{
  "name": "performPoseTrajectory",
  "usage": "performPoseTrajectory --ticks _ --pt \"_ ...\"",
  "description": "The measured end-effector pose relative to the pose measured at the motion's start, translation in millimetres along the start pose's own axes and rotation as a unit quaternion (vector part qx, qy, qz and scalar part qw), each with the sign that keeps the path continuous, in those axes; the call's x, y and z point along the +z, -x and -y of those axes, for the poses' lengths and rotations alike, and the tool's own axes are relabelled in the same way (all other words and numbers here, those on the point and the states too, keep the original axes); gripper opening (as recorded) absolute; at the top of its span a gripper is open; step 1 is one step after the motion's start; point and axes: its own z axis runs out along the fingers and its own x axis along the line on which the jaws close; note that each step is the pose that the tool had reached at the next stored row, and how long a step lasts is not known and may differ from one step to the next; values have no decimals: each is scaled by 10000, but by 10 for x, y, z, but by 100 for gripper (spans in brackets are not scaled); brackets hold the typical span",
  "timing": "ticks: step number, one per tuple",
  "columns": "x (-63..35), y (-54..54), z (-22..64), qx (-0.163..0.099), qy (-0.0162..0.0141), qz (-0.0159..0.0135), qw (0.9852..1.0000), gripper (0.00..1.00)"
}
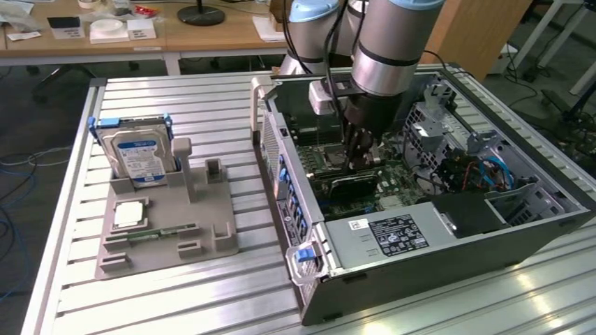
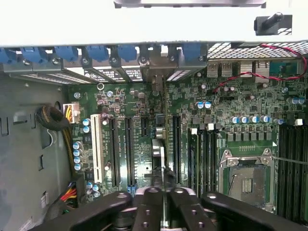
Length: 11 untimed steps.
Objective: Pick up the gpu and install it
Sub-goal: 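Insert the gpu into the slot, then press down on the gpu until it lock into place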
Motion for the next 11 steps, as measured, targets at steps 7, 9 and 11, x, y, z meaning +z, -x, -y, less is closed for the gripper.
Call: performPoseTrajectory --ticks 7,9,11 --pt "0 0 0 0 0 0 10000 11" --pt "0 0 0 0 0 0 10000 11" --pt "0 0 0 0 0 0 10000 11"
